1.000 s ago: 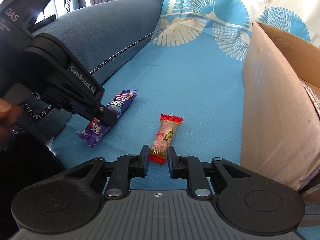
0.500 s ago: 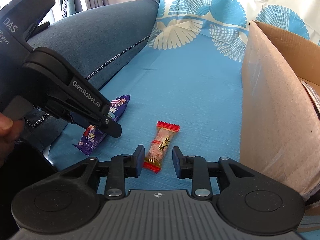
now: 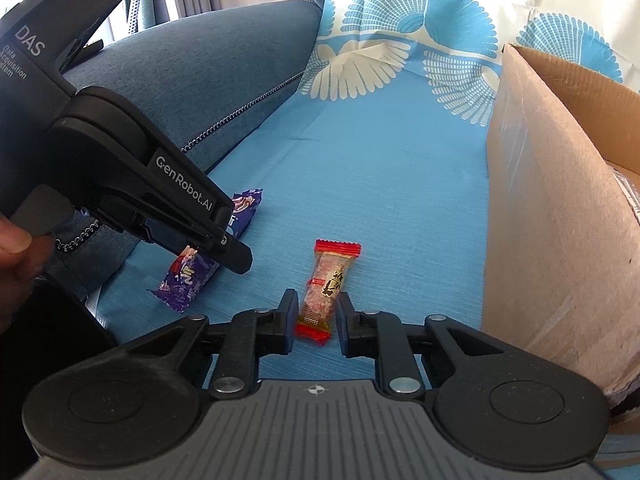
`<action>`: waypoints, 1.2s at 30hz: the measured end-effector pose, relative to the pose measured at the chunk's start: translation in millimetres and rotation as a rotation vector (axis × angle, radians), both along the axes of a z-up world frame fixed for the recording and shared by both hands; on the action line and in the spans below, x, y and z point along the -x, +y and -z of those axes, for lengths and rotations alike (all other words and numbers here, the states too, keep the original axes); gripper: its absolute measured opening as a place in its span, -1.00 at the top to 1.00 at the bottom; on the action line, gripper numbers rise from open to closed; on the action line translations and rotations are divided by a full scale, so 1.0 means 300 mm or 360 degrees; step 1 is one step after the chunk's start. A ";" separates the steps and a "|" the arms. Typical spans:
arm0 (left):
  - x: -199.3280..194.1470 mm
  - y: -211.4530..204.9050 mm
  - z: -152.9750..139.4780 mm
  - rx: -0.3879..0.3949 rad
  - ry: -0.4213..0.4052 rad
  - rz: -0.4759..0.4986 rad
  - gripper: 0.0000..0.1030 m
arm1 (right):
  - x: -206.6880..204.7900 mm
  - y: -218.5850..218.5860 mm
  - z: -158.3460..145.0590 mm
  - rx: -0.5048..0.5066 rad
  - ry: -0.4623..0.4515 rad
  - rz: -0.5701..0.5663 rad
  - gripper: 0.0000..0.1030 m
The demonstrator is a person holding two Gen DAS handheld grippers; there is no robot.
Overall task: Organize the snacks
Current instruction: 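Grasp the small red-wrapped candy with the right tool while the left holds the purple candy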
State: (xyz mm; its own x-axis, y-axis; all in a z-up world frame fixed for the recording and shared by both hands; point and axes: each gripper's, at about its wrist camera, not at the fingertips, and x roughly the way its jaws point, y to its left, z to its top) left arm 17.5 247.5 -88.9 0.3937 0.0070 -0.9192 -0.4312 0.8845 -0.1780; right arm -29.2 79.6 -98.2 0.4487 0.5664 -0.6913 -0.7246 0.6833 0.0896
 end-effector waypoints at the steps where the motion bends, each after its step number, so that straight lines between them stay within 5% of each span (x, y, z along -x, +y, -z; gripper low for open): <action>1: 0.000 0.000 0.000 0.0001 -0.0001 0.0000 0.24 | 0.000 -0.001 -0.001 0.0000 -0.0002 -0.0001 0.61; 29: -0.003 -0.002 -0.006 -0.0033 0.0003 0.0037 0.24 | 0.005 -0.002 -0.004 0.0003 -0.0009 -0.0004 0.61; 36: -0.002 -0.003 -0.003 -0.0044 0.0000 0.0029 0.39 | 0.008 -0.001 -0.006 0.0008 -0.0019 -0.0006 0.61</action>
State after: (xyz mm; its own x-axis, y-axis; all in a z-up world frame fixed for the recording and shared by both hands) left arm 18.2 246.6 -87.8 0.3938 0.0253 -0.9188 -0.4152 0.8967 -0.1532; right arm -31.5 79.4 -96.4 0.4546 0.5646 -0.6889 -0.7282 0.6810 0.0776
